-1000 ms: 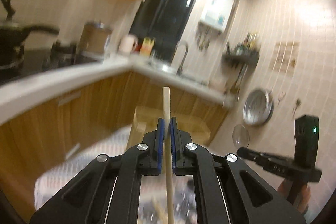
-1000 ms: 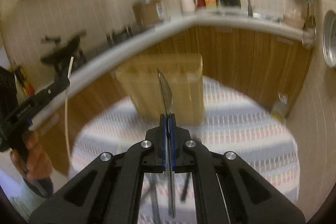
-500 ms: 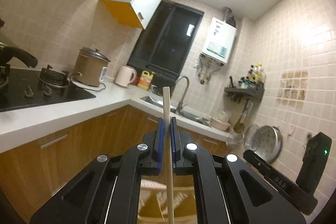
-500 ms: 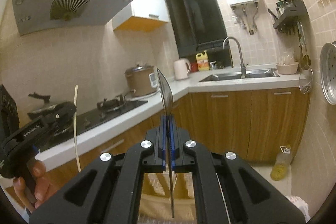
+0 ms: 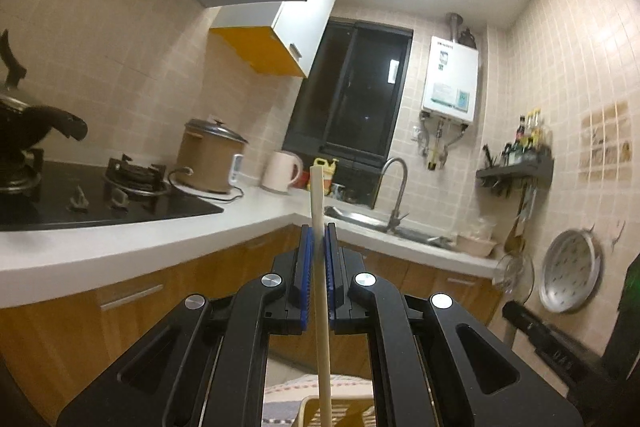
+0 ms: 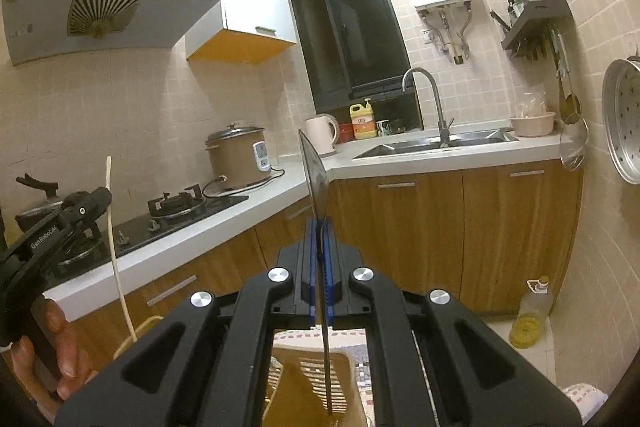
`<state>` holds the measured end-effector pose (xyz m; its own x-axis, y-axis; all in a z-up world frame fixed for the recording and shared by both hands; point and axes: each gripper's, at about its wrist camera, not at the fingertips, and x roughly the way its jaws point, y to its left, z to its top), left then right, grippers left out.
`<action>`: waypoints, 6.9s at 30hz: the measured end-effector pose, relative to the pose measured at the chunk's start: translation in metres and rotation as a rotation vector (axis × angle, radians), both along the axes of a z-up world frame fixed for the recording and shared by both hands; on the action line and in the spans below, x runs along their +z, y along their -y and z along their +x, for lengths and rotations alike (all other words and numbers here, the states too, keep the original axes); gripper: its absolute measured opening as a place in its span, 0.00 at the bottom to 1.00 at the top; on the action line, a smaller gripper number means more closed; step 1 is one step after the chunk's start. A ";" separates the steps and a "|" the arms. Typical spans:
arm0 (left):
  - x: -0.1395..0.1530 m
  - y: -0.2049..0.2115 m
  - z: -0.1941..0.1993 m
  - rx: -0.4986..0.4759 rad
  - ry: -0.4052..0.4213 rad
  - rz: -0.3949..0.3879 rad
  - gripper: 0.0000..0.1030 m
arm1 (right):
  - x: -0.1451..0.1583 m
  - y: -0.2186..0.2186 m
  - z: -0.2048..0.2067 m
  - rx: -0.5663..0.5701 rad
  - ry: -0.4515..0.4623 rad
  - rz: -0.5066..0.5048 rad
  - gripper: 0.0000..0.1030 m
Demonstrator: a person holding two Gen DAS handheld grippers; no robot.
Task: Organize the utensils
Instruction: 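Lift the chopstick and clear spoon with both tools over the beige basket, then open both tools to drop the chopstick and spoon into the basket, then grasp another wooden chopstick with the left tool while the right tool grasps the black ladle, then lift the chopstick and black ladle with both tools over the basket, then open both tools to drop the chopstick and ladle into the basket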
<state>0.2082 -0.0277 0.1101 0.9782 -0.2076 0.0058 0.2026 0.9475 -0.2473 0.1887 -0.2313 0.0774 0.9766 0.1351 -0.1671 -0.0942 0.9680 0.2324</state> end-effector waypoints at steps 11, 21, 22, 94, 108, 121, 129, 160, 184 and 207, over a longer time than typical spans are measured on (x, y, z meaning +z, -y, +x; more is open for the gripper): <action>-0.005 -0.011 -0.010 -0.027 -0.073 0.000 0.24 | -0.006 0.002 -0.028 0.031 -0.031 -0.009 0.11; 0.009 -0.023 -0.048 -0.051 -0.086 0.007 0.28 | 0.012 0.007 -0.072 0.038 -0.050 -0.010 0.20; 0.010 -0.025 -0.053 -0.054 -0.091 0.008 0.28 | 0.013 0.008 -0.078 0.042 -0.054 -0.012 0.20; -0.168 0.031 -0.106 -0.274 -1.064 0.662 0.15 | -0.144 -0.050 -0.051 0.200 -1.097 -0.286 0.08; -0.156 -0.013 -0.105 -0.338 -0.987 0.350 0.03 | -0.138 -0.042 -0.059 0.223 -1.025 -0.246 0.05; -0.089 -0.041 -0.123 -0.281 -0.668 0.100 0.03 | -0.066 -0.036 -0.122 0.252 -0.674 -0.186 0.05; -0.038 -0.034 -0.133 -0.227 -0.443 0.047 0.03 | -0.022 -0.033 -0.138 0.246 -0.450 -0.196 0.05; 0.034 -0.021 -0.012 -0.145 0.039 -0.094 0.03 | 0.036 0.013 -0.047 0.165 -0.008 0.018 0.05; -0.004 -0.019 0.007 -0.099 -0.073 -0.011 0.05 | -0.019 -0.007 -0.023 0.161 -0.088 -0.080 0.07; 0.014 -0.057 -0.077 -0.095 -0.117 0.037 0.23 | 0.008 -0.003 -0.117 0.179 -0.154 -0.102 0.38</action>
<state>0.1312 0.0288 0.1237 0.9475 -0.2975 -0.1168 0.2637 0.9343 -0.2399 0.0713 -0.2280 0.0849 0.9005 0.2786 -0.3340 -0.2375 0.9583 0.1590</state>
